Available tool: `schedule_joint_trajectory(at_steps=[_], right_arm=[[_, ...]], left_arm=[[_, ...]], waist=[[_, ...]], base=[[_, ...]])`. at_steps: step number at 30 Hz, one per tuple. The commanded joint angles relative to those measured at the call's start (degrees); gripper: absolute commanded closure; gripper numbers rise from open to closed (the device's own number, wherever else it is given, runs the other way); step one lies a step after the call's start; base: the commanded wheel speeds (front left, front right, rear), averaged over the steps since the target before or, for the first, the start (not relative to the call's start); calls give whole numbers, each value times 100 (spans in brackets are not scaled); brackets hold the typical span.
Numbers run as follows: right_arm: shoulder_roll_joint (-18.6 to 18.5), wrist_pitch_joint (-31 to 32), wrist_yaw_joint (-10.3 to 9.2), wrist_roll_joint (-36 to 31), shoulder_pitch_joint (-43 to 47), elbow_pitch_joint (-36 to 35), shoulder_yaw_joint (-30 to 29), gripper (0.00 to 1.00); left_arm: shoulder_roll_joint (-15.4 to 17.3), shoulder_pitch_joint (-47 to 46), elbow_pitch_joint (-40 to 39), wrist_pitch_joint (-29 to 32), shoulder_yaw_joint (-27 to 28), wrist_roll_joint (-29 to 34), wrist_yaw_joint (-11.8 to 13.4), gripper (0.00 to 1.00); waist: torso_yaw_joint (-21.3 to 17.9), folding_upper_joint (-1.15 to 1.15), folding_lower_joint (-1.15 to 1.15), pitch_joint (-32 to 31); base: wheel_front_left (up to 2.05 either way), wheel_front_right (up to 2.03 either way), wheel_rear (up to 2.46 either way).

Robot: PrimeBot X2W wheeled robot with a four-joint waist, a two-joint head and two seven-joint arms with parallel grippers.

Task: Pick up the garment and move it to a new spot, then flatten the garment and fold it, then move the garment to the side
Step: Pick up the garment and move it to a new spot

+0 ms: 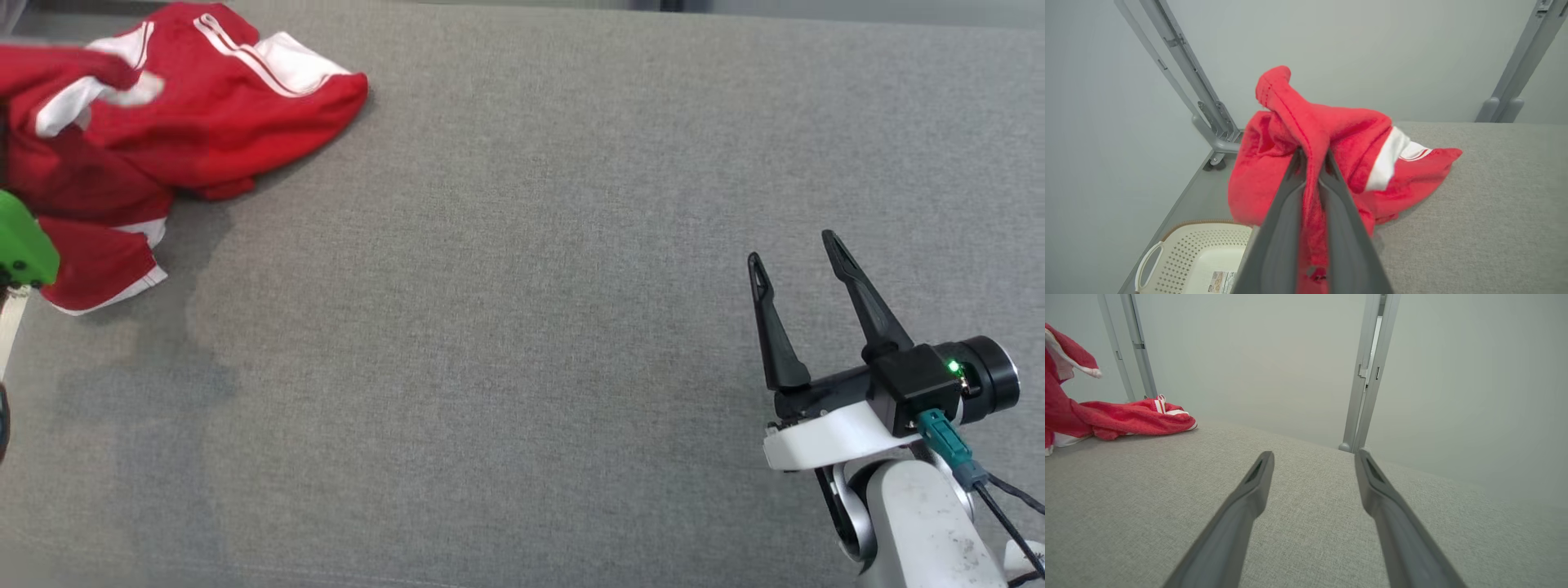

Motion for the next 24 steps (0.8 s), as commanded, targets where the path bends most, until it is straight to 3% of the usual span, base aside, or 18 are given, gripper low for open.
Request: schedule_joint_trajectory(at_steps=[1,6,14,19,24], right_arm=[[-1,-18,-6,99,104,20,-21,0],[-1,-18,-6,284,239,78,-67,0],[-2,-17,-6,451,340,90,-170,0],[-1,-18,-6,487,422,94,-277,0],[0,-18,-6,519,399,60,-340,0]], left_arm=[[31,-128,-258,64,-113,-28,-4,100],[-188,-248,-1111,335,-594,-152,-4,100],[-1113,-389,-2161,480,-1471,-441,-4,100],[-1933,-316,-2266,239,-1838,-713,5,100],[-2629,93,-1715,-475,-1951,-916,156,100]], waist=[[-151,0,0,-452],[-364,0,0,-818],[-936,0,0,-1090],[-1304,0,0,-1091],[-1656,0,0,-963]], base=[[0,0,0],[0,0,0],[0,0,0],[0,0,0],[0,0,0]])
